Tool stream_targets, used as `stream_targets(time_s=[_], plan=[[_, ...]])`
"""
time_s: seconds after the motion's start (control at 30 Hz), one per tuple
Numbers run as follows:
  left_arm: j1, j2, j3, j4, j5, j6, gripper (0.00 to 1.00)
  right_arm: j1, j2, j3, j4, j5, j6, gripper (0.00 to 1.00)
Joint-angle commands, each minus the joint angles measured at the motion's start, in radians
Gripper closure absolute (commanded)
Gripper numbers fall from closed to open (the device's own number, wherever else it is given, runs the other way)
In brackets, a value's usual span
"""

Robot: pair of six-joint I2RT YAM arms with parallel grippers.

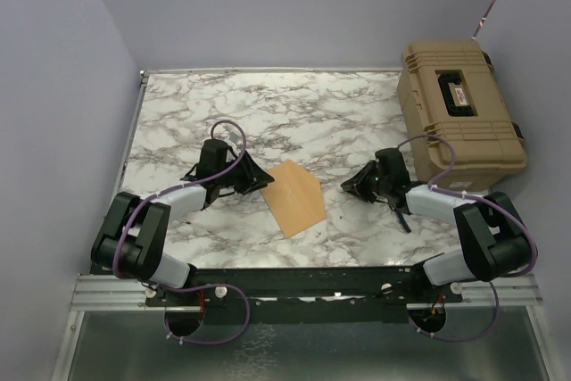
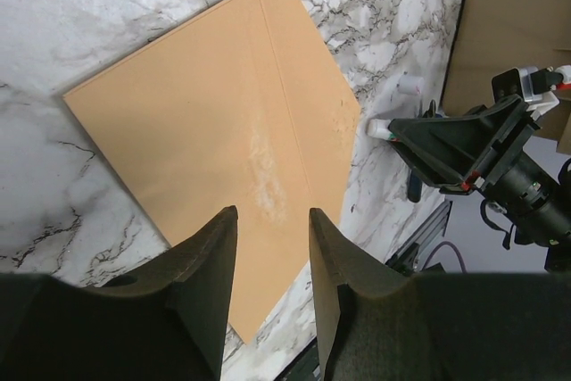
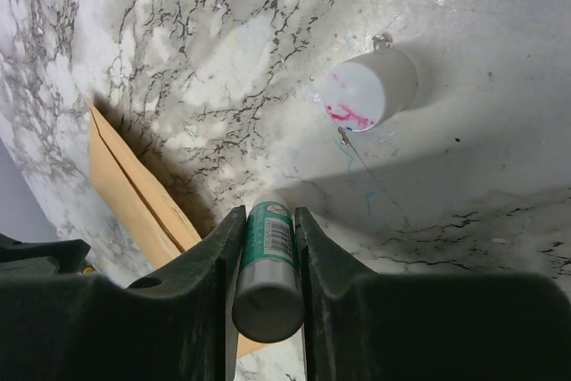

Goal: Place the letter into the envelope and seal it

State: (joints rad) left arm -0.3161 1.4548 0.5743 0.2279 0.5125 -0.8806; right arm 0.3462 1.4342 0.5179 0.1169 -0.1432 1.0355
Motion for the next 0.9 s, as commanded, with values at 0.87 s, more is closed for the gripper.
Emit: stream_targets(time_s=[0.87], plan=[[0.003,-0.064,0.001,-0.055,-0.041,0.067,0.68,-0.011,-0.244,0.164,-0.36,0.11,-0.196,0.55]])
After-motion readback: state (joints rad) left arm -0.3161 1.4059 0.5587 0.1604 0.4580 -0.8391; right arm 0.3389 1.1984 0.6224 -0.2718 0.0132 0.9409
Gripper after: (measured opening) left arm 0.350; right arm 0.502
